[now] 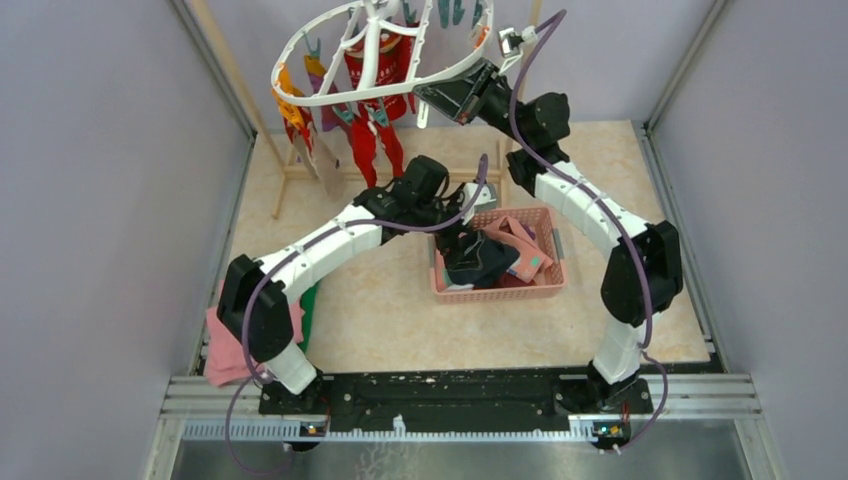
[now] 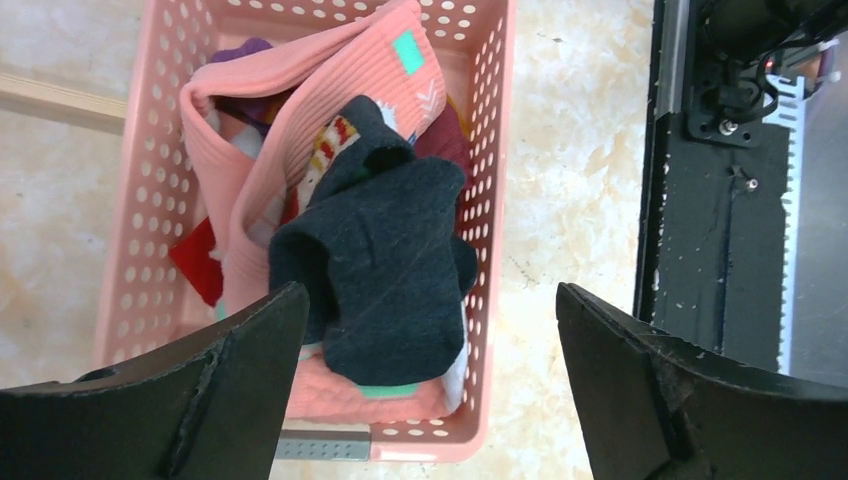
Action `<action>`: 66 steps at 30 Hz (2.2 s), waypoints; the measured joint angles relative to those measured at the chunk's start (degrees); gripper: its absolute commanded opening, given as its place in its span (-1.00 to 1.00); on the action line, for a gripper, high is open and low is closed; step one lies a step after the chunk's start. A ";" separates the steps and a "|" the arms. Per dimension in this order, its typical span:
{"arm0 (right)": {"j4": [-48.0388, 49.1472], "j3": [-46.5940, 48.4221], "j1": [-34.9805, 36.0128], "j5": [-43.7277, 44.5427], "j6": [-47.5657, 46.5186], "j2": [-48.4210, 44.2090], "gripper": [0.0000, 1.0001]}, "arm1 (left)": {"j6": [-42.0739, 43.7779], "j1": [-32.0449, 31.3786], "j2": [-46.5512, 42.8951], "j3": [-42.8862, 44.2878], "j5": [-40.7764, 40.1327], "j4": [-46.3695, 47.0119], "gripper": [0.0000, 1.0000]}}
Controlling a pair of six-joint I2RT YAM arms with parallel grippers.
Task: Remove the socks clipped to the hanger
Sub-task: Place the sock in the bin, then remove the sock from the hanger.
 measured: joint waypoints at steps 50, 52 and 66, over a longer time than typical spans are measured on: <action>-13.29 3.74 20.26 35.08 -50.25 18.01 -1.00 | 22.38 62.69 -14.84 21.33 15.74 -42.86 0.98; -11.91 3.26 20.24 34.53 -50.01 17.79 -1.00 | 22.27 62.75 -14.93 21.31 16.50 -42.75 0.98; -7.67 -23.41 16.22 30.23 -43.71 -8.28 -1.00 | 16.15 62.55 -18.08 17.29 21.44 -37.53 0.95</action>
